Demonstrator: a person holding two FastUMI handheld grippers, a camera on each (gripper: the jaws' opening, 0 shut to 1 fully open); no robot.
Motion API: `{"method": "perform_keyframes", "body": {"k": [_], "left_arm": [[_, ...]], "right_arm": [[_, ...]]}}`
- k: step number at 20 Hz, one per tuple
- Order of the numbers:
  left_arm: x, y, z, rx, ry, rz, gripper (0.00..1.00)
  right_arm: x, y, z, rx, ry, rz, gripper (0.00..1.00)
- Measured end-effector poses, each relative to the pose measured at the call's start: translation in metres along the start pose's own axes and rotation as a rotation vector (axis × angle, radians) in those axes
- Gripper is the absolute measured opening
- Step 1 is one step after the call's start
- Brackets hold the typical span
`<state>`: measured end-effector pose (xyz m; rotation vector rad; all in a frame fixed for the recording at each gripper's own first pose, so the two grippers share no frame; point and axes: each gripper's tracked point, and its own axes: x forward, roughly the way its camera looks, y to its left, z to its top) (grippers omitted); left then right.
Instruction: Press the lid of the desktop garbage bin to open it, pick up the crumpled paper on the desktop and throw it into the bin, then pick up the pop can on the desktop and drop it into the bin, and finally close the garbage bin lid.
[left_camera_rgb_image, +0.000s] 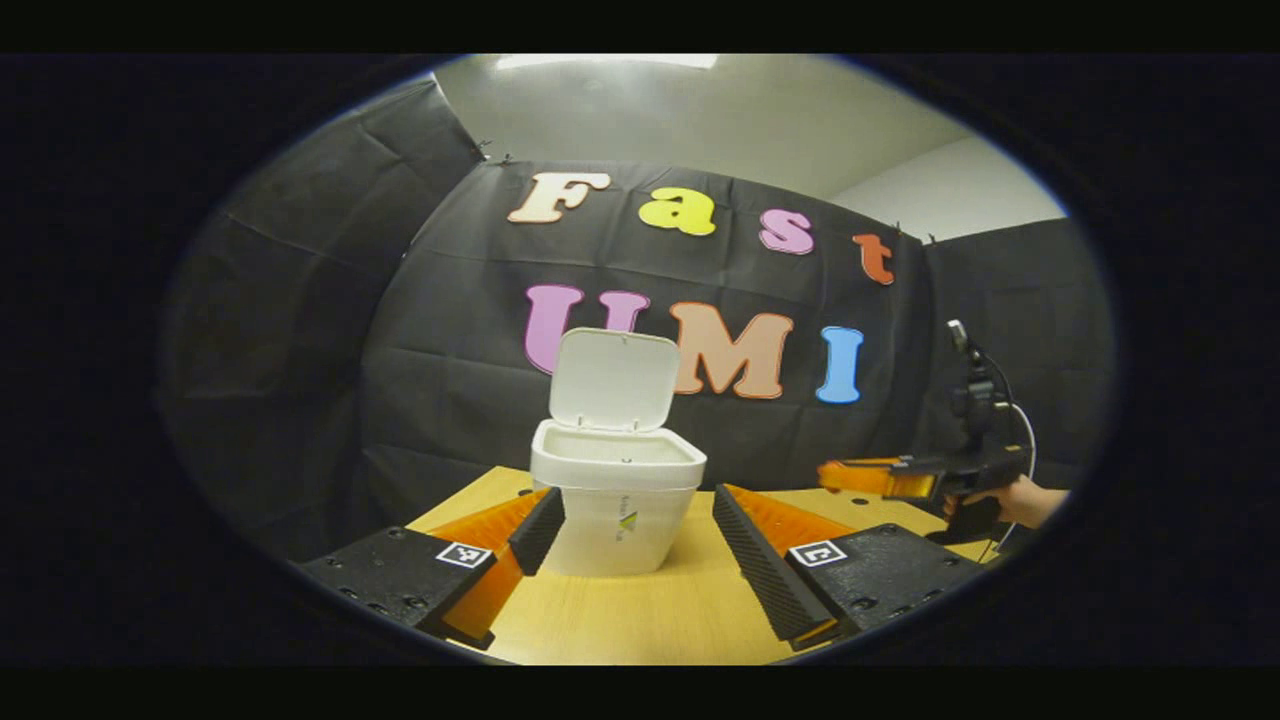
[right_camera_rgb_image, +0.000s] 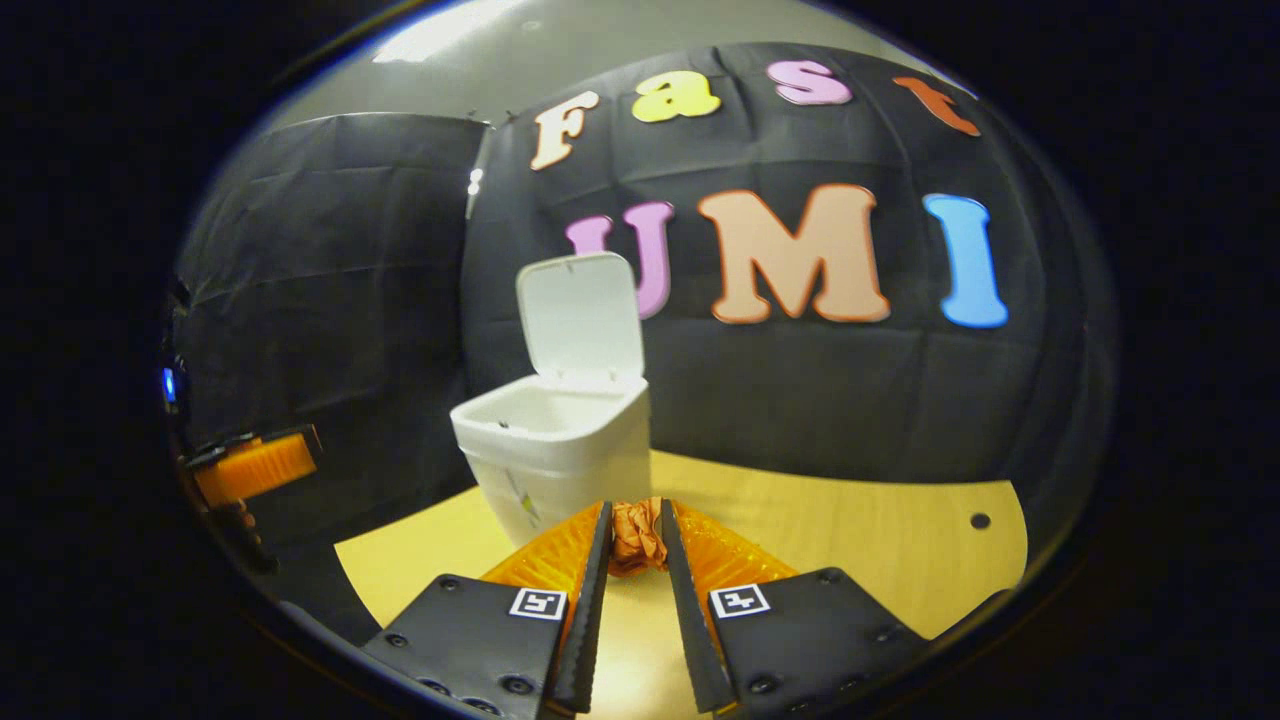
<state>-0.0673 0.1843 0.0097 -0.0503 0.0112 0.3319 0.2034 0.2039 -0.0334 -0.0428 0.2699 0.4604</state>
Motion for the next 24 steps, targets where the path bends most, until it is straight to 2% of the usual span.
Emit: {"method": "perform_keyframes", "body": {"k": [5,9,11,13,16,17,18,21,24], "left_arm": [[-0.005,0.046,-0.002,0.013,0.014,0.039,0.92],[-0.005,0.067,-0.003,0.039,0.032,0.075,0.92],[-0.007,0.072,-0.006,0.054,0.038,0.084,0.92],[-0.008,0.074,-0.009,0.066,0.047,0.089,0.92],[-0.006,0.068,-0.011,0.05,0.052,0.083,0.92],[-0.006,0.066,-0.011,0.049,0.052,0.08,0.92],[-0.005,0.062,-0.012,0.053,0.051,0.073,0.92],[0.001,0.037,-0.011,0.086,0.049,0.014,0.92],[0.017,-0.006,-0.017,0.134,0.049,-0.089,0.92]], "right_arm": [[0.079,0.05,0.069,-0.11,-0.096,0.049,0.38],[0.133,0.068,0.068,-0.192,-0.061,0.069,0.39],[0.152,0.069,0.06,-0.205,-0.03,0.052,0.39],[0.165,0.068,0.051,-0.22,0.003,0.042,0.5],[0.177,0.065,0.033,-0.192,0.05,0.039,0.8],[0.176,0.066,0.033,-0.177,0.056,0.045,0.83],[0.172,0.064,0.036,-0.171,0.049,0.037,1.0],[0.146,0.047,0.047,-0.18,-0.01,0.014,0.97],[0.098,0.016,0.058,-0.18,-0.068,-0.044,0.97]]}}
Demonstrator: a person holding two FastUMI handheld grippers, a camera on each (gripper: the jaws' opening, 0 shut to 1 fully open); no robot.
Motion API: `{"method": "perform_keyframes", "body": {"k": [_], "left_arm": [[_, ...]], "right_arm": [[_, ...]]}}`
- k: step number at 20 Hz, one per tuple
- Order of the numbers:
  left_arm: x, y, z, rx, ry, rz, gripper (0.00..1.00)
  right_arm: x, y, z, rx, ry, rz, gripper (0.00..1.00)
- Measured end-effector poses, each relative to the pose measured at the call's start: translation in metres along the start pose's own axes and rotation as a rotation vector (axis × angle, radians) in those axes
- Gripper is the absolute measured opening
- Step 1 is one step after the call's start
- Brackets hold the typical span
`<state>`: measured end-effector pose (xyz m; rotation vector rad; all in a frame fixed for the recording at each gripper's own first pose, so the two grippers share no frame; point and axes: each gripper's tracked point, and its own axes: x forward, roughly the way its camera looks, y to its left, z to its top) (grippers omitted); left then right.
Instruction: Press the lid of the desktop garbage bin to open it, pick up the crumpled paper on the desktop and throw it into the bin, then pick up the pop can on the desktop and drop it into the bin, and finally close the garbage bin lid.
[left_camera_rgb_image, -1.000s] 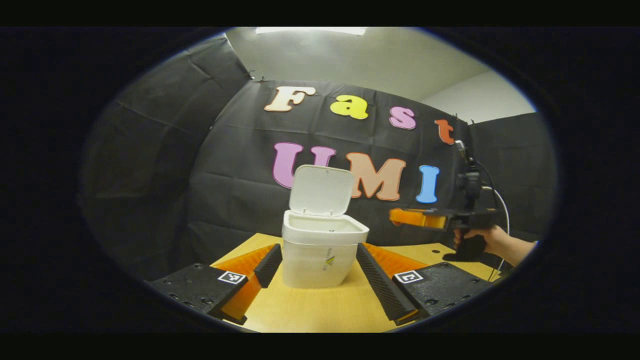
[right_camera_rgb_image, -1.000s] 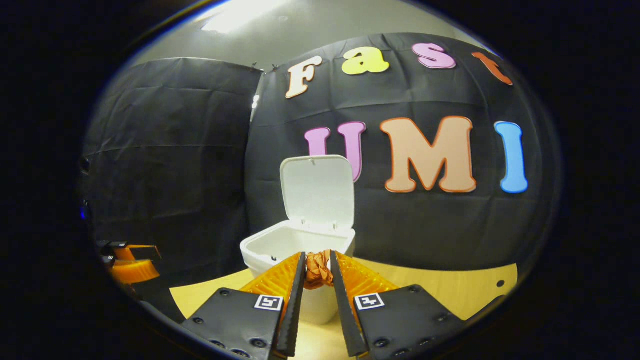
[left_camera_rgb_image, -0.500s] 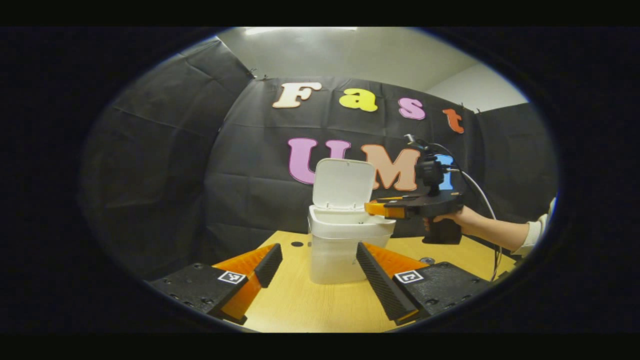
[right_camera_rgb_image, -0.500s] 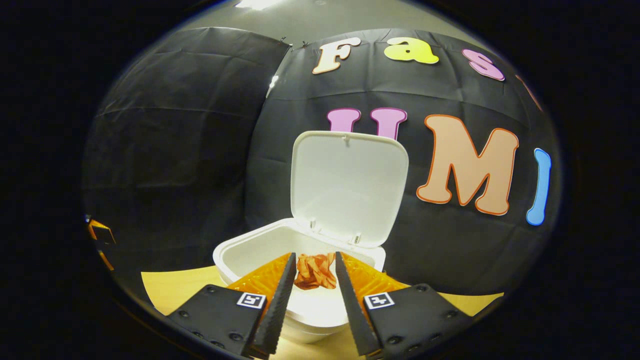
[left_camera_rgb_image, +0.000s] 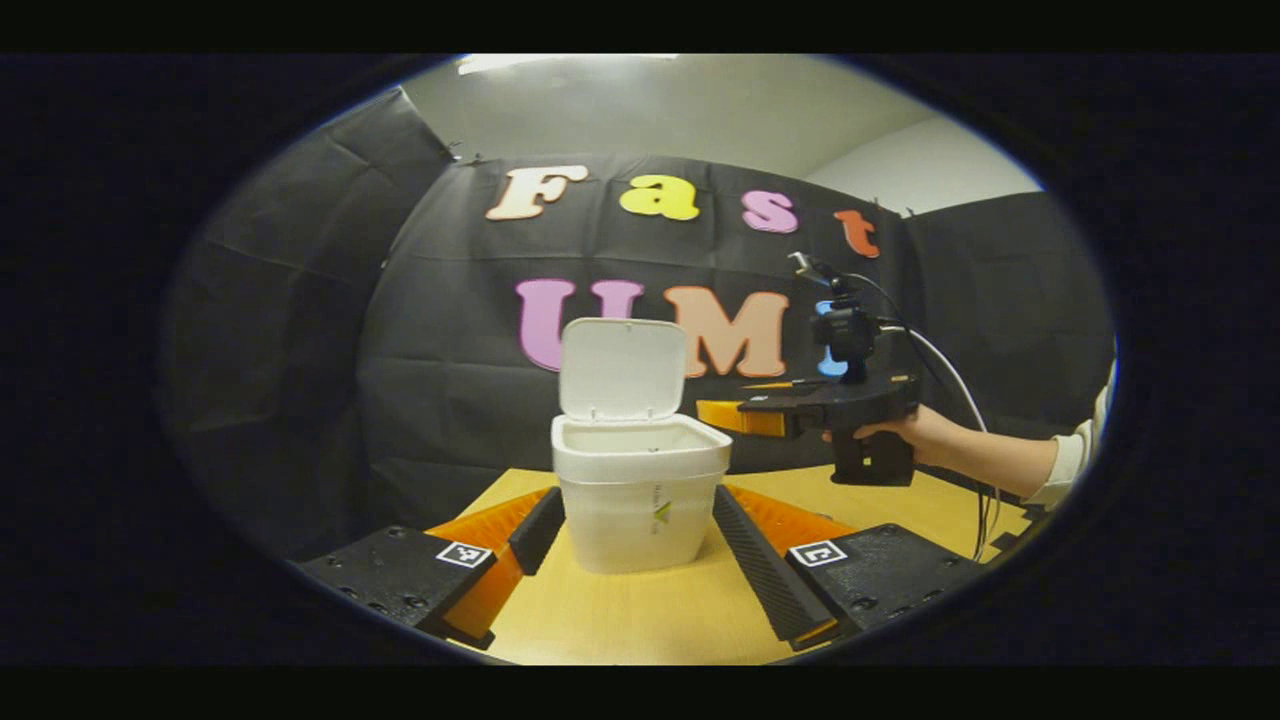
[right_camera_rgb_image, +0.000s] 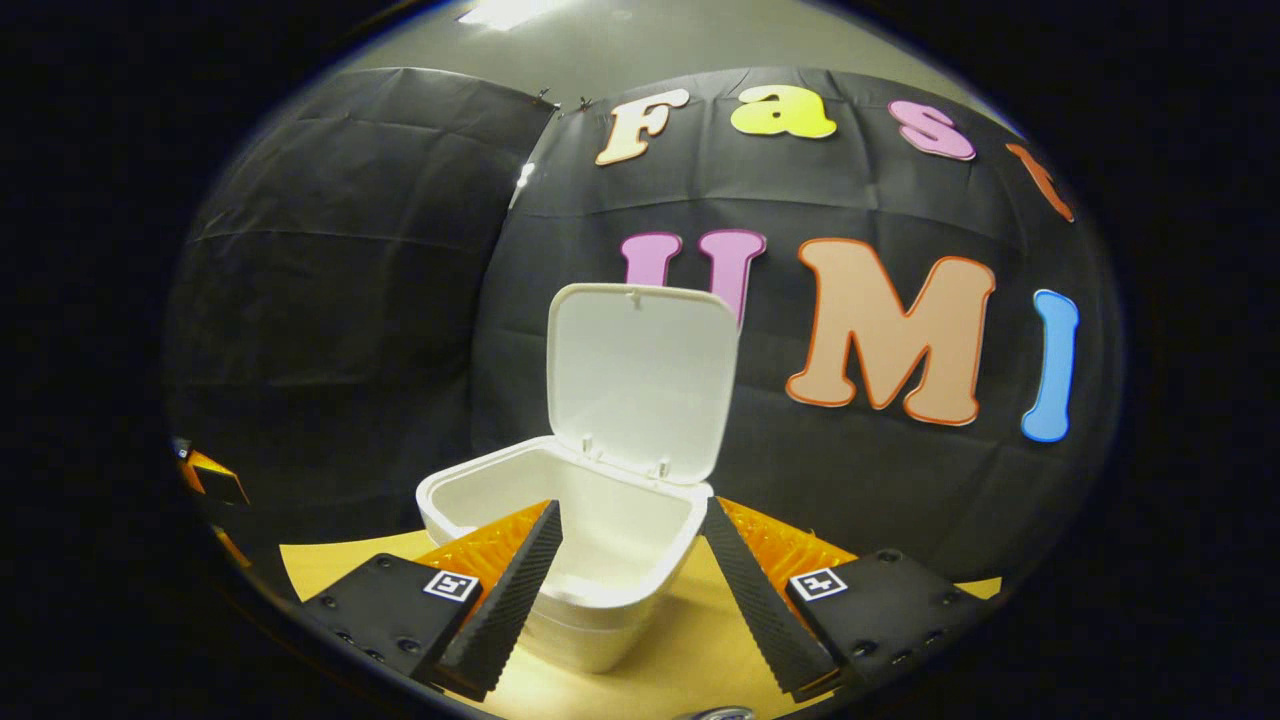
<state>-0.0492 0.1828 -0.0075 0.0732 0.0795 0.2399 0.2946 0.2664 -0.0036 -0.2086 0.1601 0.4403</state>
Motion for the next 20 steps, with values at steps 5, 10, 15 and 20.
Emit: {"method": "perform_keyframes", "body": {"k": [5,10,15,20], "left_arm": [[0.041,-0.095,-0.016,0.02,-0.006,-0.182,0.92],[0.094,-0.17,-0.074,-0.051,0.056,-0.199,0.93],[0.153,-0.218,-0.158,-0.086,0.206,-0.157,0.93],[0.194,-0.224,-0.22,-0.095,0.346,-0.084,0.94]], "right_arm": [[-0.1,-0.087,-0.011,0.056,-0.041,-0.187,0.96],[-0.202,-0.154,-0.048,0.183,-0.006,-0.34,0.96],[-0.266,-0.188,-0.077,0.27,0.0,-0.41,0.96],[-0.292,-0.209,-0.095,0.295,-0.009,-0.436,0.96]]}}
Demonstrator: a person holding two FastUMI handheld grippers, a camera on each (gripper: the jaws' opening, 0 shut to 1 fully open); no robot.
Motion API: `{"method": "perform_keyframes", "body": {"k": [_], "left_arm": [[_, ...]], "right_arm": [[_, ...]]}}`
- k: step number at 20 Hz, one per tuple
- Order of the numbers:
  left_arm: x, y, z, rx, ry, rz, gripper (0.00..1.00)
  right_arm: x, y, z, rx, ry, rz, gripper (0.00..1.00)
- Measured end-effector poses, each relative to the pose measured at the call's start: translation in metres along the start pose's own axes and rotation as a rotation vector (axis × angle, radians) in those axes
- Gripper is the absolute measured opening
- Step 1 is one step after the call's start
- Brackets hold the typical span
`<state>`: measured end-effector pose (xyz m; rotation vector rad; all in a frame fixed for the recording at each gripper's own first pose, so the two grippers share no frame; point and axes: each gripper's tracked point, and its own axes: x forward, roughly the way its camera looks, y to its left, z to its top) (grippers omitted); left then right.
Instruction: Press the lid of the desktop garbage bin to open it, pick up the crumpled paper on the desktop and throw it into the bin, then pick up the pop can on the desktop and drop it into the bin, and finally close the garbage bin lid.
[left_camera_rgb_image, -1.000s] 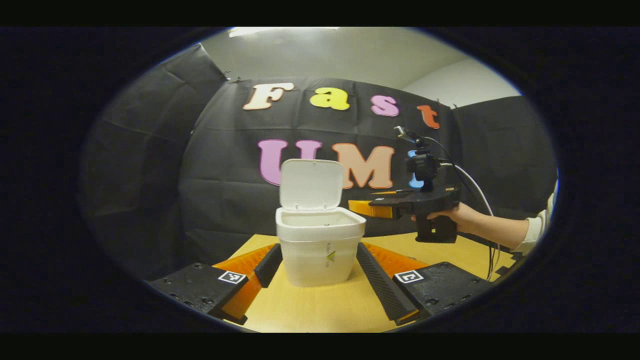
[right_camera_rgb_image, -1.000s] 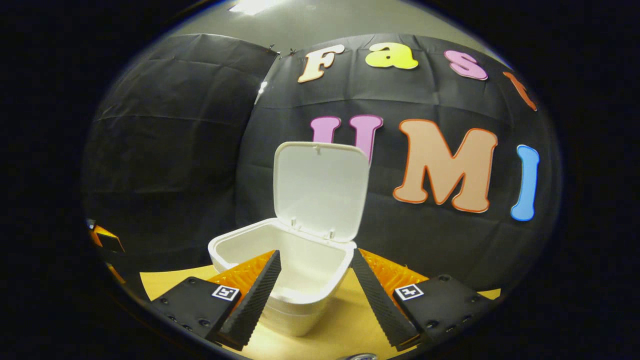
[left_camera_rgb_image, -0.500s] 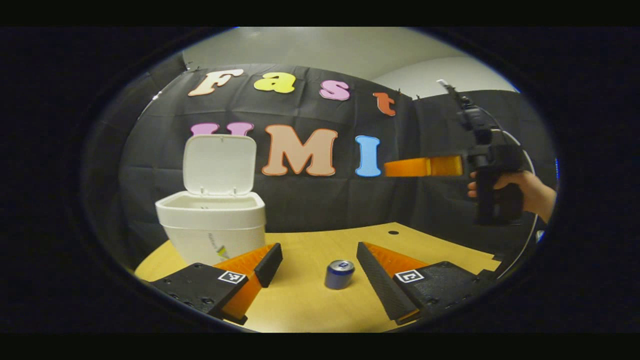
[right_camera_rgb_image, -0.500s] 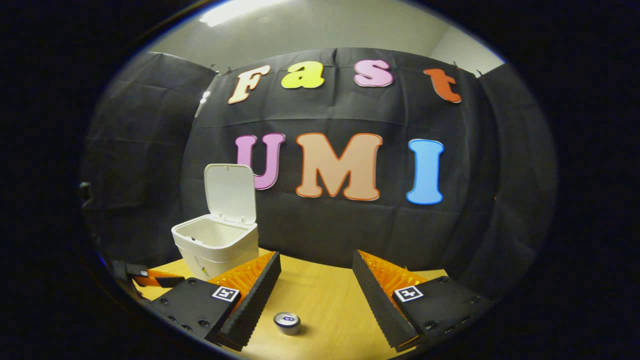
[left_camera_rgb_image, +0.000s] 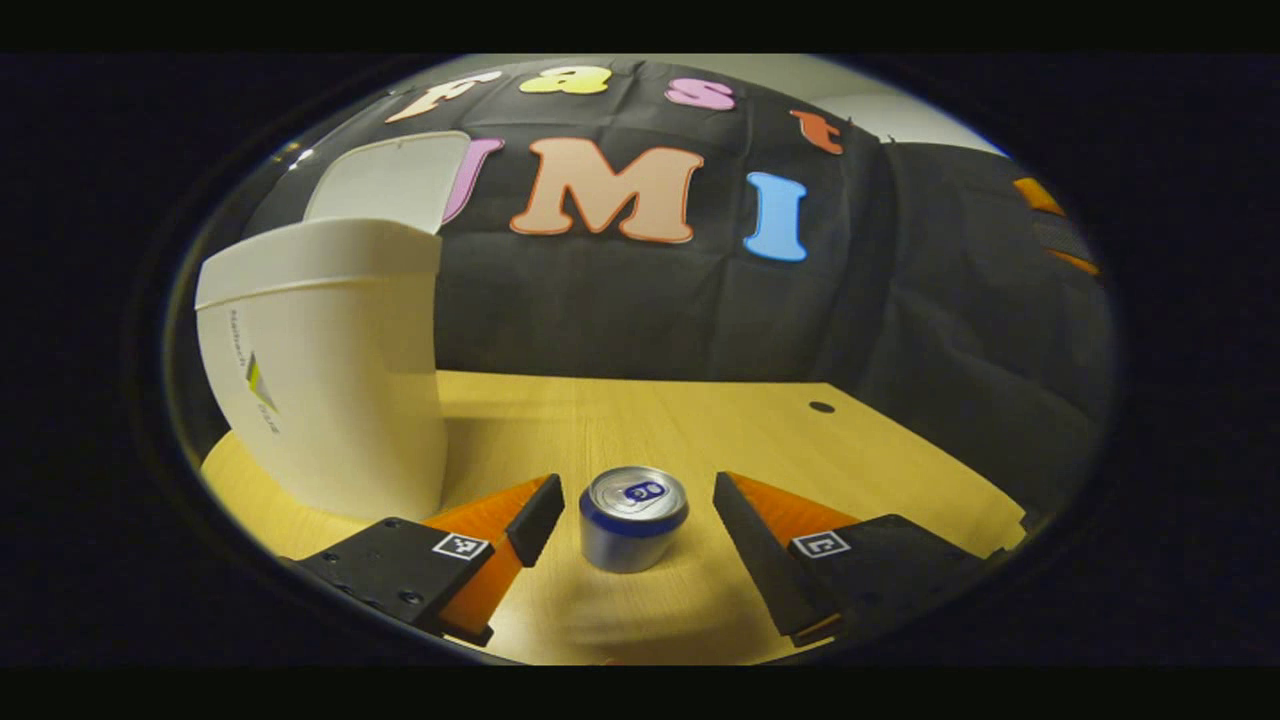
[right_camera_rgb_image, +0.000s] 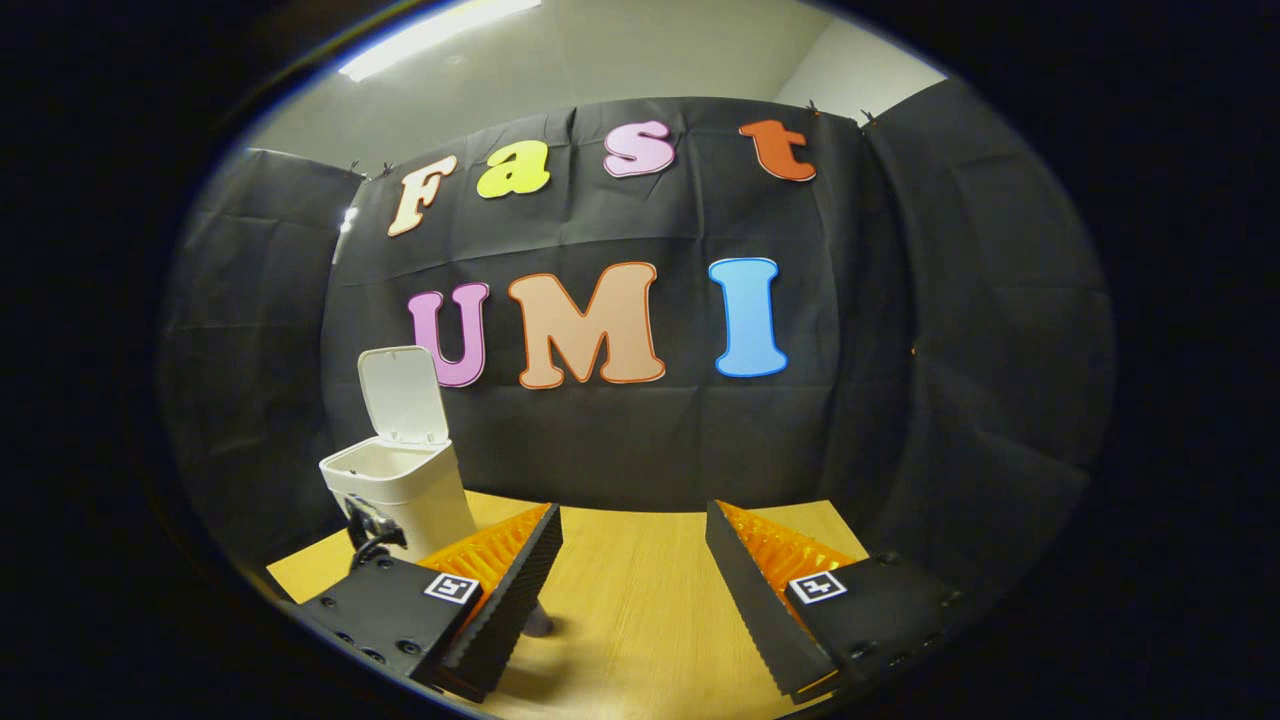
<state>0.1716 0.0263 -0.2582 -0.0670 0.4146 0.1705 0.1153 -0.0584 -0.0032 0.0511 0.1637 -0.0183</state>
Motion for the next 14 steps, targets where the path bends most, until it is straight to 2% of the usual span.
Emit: {"method": "perform_keyframes", "body": {"k": [5,11,12,14], "left_arm": [[0.028,0.005,-0.026,0.01,0.076,0.047,0.94],[0.035,0.007,-0.052,-0.015,0.168,0.058,0.94],[0.034,0.007,-0.051,-0.016,0.164,0.058,0.83],[0.033,0.009,-0.049,-0.009,0.158,0.063,0.81]], "right_arm": [[0.002,-0.016,-0.012,0.019,0.0,-0.007,0.96],[-0.001,-0.033,-0.023,0.046,0.009,-0.036,0.96],[-0.002,-0.035,-0.023,0.049,0.008,-0.04,0.96],[-0.002,-0.038,-0.025,0.055,0.009,-0.052,0.96]]}}
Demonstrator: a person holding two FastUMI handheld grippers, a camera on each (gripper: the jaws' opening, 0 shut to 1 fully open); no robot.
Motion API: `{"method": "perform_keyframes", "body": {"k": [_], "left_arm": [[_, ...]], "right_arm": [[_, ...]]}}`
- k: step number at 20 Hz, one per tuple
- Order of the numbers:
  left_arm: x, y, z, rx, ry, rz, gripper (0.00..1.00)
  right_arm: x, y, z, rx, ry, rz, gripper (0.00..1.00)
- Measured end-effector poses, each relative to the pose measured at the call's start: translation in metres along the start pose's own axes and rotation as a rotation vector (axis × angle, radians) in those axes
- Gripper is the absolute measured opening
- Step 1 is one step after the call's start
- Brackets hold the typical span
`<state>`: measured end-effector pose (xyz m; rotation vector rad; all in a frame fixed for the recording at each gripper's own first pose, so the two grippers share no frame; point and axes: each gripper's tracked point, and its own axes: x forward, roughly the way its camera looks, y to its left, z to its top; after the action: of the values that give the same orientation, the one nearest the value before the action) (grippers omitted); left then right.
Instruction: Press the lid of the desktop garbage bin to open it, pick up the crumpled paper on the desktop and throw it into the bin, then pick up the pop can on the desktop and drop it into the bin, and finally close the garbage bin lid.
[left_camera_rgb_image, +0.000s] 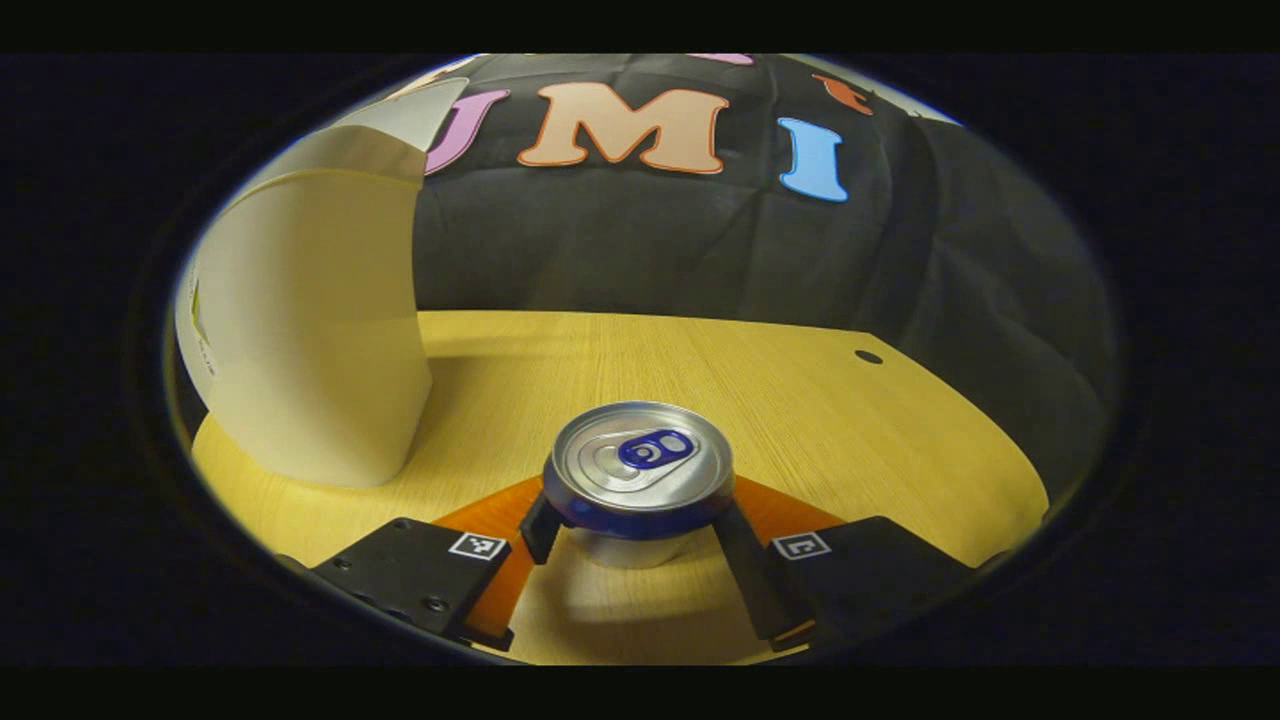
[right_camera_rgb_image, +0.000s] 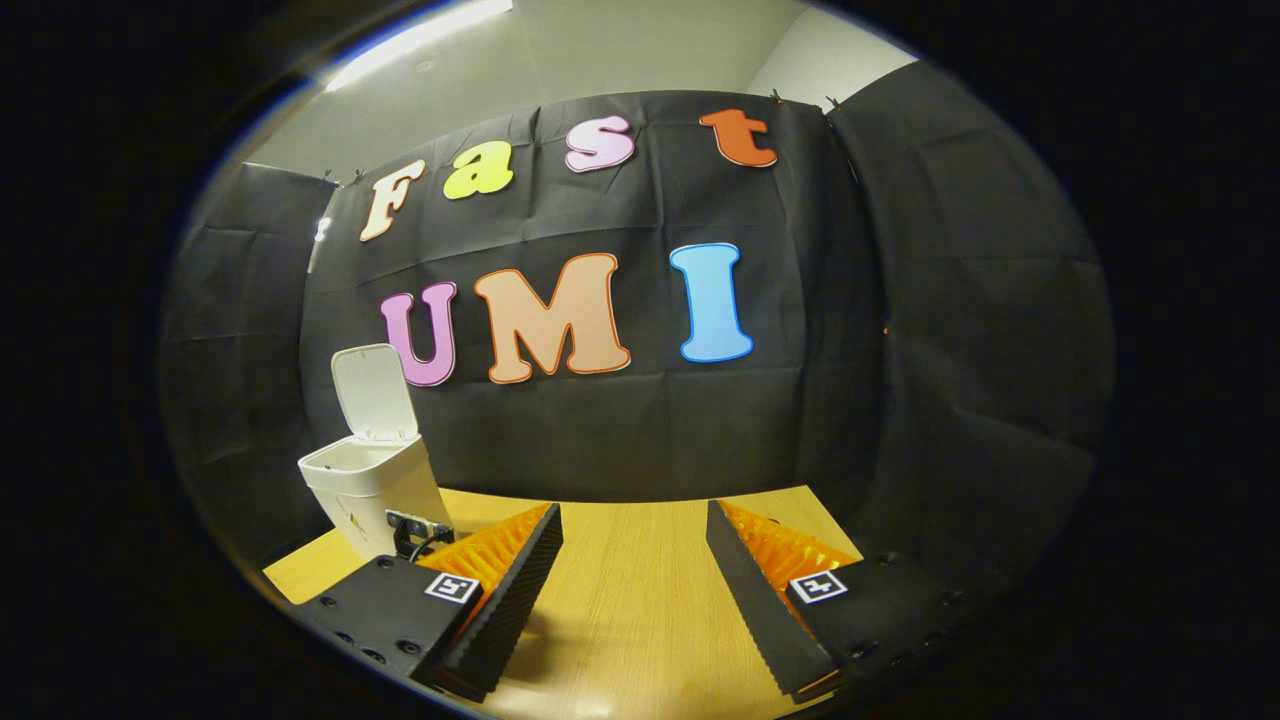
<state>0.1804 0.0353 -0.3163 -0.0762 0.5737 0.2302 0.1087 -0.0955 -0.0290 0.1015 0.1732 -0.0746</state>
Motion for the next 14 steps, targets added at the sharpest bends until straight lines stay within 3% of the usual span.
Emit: {"method": "perform_keyframes", "body": {"k": [6,8,11,14], "left_arm": [[-0.051,0.004,0.055,0.049,-0.09,-0.038,0.8],[-0.09,0.004,0.095,0.077,-0.165,-0.067,0.8],[-0.17,0.023,0.196,0.087,-0.332,-0.134,0.77],[-0.196,0.072,0.265,0.039,-0.392,-0.136,0.77]], "right_arm": [[-0.002,0.007,-0.005,-0.015,0.01,-0.014,0.96],[-0.002,0.02,-0.009,0.009,0.02,0.002,0.96],[-0.006,0.05,-0.018,0.052,0.027,0.048,0.96],[-0.01,0.073,-0.03,0.059,0.041,0.084,0.96]]}}
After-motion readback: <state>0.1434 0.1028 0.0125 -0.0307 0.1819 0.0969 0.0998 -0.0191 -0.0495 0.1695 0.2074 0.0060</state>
